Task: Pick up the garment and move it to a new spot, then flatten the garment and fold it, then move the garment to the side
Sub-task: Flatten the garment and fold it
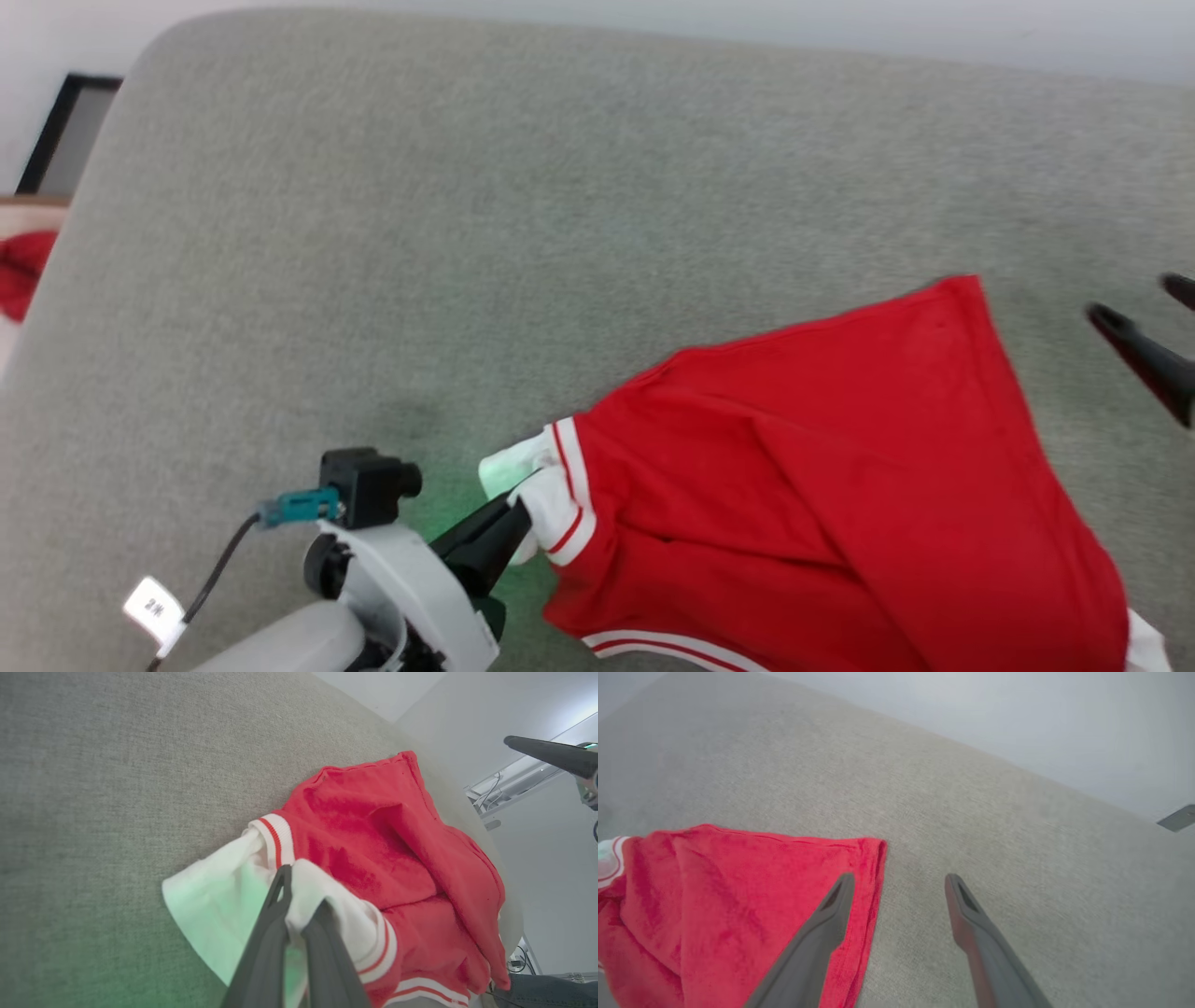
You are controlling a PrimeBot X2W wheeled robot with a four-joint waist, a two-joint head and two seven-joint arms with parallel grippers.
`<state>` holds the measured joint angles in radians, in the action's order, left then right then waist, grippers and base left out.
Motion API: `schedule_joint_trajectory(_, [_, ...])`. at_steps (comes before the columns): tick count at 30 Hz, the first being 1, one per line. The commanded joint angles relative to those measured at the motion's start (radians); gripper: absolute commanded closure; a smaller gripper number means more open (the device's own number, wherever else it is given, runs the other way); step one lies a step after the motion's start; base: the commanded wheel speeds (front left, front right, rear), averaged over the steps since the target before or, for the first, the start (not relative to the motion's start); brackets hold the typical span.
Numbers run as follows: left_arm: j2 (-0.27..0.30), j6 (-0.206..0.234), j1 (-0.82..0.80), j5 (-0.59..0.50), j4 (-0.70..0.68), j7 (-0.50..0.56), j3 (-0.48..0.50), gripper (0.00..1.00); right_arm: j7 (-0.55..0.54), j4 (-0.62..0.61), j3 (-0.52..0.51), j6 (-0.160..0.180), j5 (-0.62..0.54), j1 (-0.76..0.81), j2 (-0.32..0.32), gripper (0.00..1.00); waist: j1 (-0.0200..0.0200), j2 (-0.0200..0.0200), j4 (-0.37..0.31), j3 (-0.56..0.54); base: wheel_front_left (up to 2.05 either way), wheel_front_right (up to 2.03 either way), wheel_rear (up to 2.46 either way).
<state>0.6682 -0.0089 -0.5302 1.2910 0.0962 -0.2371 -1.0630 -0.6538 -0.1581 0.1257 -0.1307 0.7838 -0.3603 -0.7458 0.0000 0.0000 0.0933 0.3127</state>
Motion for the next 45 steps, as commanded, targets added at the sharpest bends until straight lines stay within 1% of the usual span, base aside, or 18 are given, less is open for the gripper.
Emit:
schedule_joint_trajectory(1, [-0.005, -0.005, -0.009, -0.01, 0.004, 0.002, 0.0, 1.0, -0.005, 0.017, 0.028, 0.0, -0.006, -0.024, 0.007, 0.0, 0.0, 0.0, 0.036, 0.035, 0.0, 0.0, 0.0])
schedule_joint_trajectory(5, [-0.038, -0.027, -0.034, -0.015, 0.03, 0.003, -0.002, 1.0, -0.033, 0.141, 0.193, 0.0, -0.041, -0.174, 0.006, 0.0, 0.0, 0.0, 0.068, 0.071, 0.0, 0.0, 0.0])
schedule_joint_trajectory(8, [-0.065, -0.04, -0.049, -0.023, 0.052, 0.003, -0.007, 1.0, -0.037, 0.218, 0.313, 0.0, -0.072, -0.246, -0.02, 0.0, 0.0, 0.0, 0.09, 0.087, 0.0, 0.0, 0.0])
schedule_joint_trajectory(11, [-0.085, -0.053, -0.058, -0.023, 0.076, 0.001, -0.008, 1.0, -0.025, 0.281, 0.406, 0.0, -0.059, -0.28, -0.041, 0.0, 0.0, 0.0, 0.11, 0.093, 0.0, 0.0, 0.0])
schedule_joint_trajectory(14, [-0.096, -0.061, -0.059, -0.025, 0.093, -0.002, -0.004, 1.0, -0.005, 0.33, 0.473, 0.0, -0.034, -0.293, -0.054, 0.0, 0.0, 0.0, 0.118, 0.093, 0.0, 0.0, 0.0])
schedule_joint_trajectory(16, [-0.099, -0.066, -0.056, -0.025, 0.101, -0.005, -0.003, 1.0, 0.005, 0.358, 0.517, 0.0, -0.008, -0.296, -0.057, 0.71, 0.0, 0.0, 0.119, 0.091, 0.0, 0.0, 0.0])
schedule_joint_trajectory(17, [-0.099, -0.068, -0.054, -0.024, 0.104, -0.006, -0.002, 1.0, 0.011, 0.366, 0.539, 0.0, 0.002, -0.298, -0.057, 1.0, 0.0, 0.0, 0.118, 0.088, 0.0, 0.0, 0.0])
schedule_joint_trajectory(20, [-0.097, -0.072, -0.044, -0.016, 0.111, -0.009, 0.005, 1.0, 0.045, 0.388, 0.582, 0.0, 0.029, -0.318, -0.061, 1.0, 0.0, 0.0, 0.109, 0.077, 0.0, 0.0, 0.0])
schedule_joint_trajectory(22, [-0.092, -0.076, -0.038, -0.008, 0.113, -0.011, 0.013, 1.0, 0.088, 0.41, 0.574, 0.001, 0.047, -0.345, -0.06, 1.0, 0.0, 0.0, 0.098, 0.066, 0.0, 0.0, 0.0])
schedule_joint_trajectory(25, [-0.078, -0.082, -0.042, -0.001, 0.114, -0.013, 0.029, 1.0, 0.162, 0.459, 0.529, 0.001, 0.064, -0.383, -0.047, 1.0, 0.0, 0.0, 0.079, 0.05, 0.0, 0.0, 0.0])
schedule_joint_trajectory(27, [-0.073, -0.097, -0.064, 0.027, 0.106, -0.006, 0.05, 1.0, 0.213, 0.503, 0.49, 0.001, 0.061, -0.409, -0.026, 1.0, 0.0, 0.0, 0.065, 0.039, 0.0, 0.0, 0.0])
schedule_joint_trajectory(29, [-0.053, -0.107, -0.114, 0.035, 0.118, 0.015, 0.067, 1.0, 0.262, 0.566, 0.439, 0.001, 0.05, -0.439, -0.001, 1.0, 0.0, 0.0, 0.053, 0.032, 0.0, 0.0, 0.0])
schedule_joint_trajectory(31, [-0.06, -0.115, -0.181, 0.061, 0.13, 0.044, 0.091, 1.0, 0.309, 0.628, 0.382, 0.001, 0.041, -0.482, 0.028, 1.0, 0.0, 0.0, 0.041, 0.03, 0.0, 0.0, 0.0])
schedule_joint_trajectory(33, [-0.074, -0.12, -0.26, 0.116, 0.14, 0.08, 0.133, 1.0, 0.347, 0.681, 0.332, 0.001, 0.021, -0.538, 0.053, 1.0, 0.0, 0.0, 0.027, 0.037, 0.0, 0.0, 0.0])
schedule_joint_trajectory(37, [-0.089, -0.121, -0.464, 0.204, 0.208, 0.185, 0.211, 1.0, 0.411, 0.777, 0.236, 0.001, -0.025, -0.684, 0.1, 1.0, 0.0, 0.0, -0.011, 0.072, 0.0, 0.0, 0.0])
schedule_joint_trajectory(40, [-0.103, -0.12, -0.65, 0.214, 0.319, 0.243, 0.259, 1.0, 0.461, 0.839, 0.178, 0.001, -0.078, -0.814, 0.127, 1.0, 0.0, 0.0, -0.043, 0.109, 0.0, 0.0, 0.0])
schedule_joint_trajectory(42, [-0.135, -0.12, -0.772, 0.241, 0.414, 0.244, 0.31, 1.0, 0.504, 0.875, 0.149, 0.002, -0.118, -0.898, 0.142, 1.0, 0.0, 0.0, -0.065, 0.128, 0.0, 0.0, 0.0])
schedule_joint_trajectory(45, [-0.157, -0.119, -0.957, 0.19, 0.57, 0.217, 0.338, 1.0, 0.565, 0.928, 0.119, 0.004, -0.172, -1.007, 0.16, 1.0, 0.0, 0.0, -0.091, 0.146, 0.0, 0.0, 0.0])
